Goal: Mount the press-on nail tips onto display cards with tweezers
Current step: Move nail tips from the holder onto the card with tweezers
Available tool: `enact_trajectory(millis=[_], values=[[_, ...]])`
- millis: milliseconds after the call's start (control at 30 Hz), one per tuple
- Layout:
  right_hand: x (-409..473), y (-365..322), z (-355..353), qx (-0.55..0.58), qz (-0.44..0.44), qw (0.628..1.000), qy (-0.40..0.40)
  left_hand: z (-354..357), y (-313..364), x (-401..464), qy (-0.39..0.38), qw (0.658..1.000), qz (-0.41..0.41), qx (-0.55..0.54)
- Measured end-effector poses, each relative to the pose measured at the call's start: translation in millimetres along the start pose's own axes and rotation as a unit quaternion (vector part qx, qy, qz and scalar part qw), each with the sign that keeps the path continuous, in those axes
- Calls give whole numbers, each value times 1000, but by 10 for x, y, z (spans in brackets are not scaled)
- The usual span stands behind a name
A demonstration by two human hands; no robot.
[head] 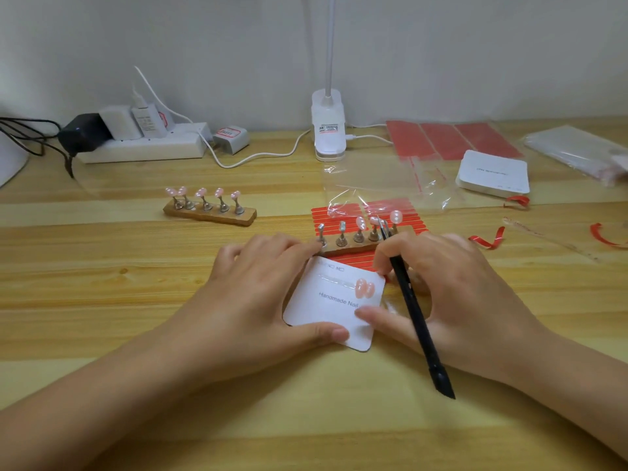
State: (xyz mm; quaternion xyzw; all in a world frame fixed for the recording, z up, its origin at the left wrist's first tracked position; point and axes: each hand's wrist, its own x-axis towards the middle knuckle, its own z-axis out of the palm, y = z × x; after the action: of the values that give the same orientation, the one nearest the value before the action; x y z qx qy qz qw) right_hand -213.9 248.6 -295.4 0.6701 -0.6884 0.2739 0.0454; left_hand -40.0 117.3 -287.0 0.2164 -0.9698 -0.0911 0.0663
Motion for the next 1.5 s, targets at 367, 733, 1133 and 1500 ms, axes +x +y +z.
enact_trajectory(millis=[367,733,1133,1500], values=[[42,36,-44,234,79,969,-10,-20,-8,4,43,980,56,-184],[59,-40,-86,438,145,878,126,-16,220,181,-2,743,-79,-665],[133,90,-241,484,177,842,156,-37,142,175,-11,758,-120,-642],[114,44,-137,540,259,793,113,-10,117,171,-30,765,-94,-637]])
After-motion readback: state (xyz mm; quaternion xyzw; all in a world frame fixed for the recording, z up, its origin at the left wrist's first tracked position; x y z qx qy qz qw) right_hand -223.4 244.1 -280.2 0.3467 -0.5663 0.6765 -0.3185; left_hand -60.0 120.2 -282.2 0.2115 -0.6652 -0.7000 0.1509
